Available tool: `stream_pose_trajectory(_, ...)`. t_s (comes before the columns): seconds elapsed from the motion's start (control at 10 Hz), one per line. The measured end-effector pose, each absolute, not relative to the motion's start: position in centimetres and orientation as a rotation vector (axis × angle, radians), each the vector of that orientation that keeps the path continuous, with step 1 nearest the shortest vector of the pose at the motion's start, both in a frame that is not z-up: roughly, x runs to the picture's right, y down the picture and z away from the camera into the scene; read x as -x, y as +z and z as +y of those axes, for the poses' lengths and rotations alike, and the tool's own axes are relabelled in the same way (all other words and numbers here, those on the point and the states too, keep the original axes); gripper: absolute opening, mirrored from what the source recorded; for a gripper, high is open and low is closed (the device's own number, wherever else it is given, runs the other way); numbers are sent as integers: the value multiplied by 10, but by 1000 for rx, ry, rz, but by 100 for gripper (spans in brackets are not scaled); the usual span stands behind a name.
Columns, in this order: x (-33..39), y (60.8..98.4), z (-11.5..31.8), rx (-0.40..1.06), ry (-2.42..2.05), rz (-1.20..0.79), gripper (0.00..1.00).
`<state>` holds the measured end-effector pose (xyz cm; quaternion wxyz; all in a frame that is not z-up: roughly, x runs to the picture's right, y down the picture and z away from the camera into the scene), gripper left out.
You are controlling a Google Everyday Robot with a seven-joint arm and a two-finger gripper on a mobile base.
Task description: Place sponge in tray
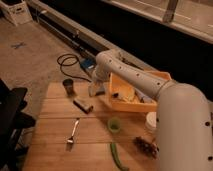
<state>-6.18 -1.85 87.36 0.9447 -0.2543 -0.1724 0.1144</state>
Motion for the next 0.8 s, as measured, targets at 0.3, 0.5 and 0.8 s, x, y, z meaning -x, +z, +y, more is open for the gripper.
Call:
stream_pose_trajectory(0.3, 66, 896, -15, 518, 253, -377, 73)
stream_pose_trajectory(0.5, 67, 917, -7, 511, 263, -376, 73)
stream_pose_trajectory(0.8, 68, 925, -3, 504, 275, -365, 73)
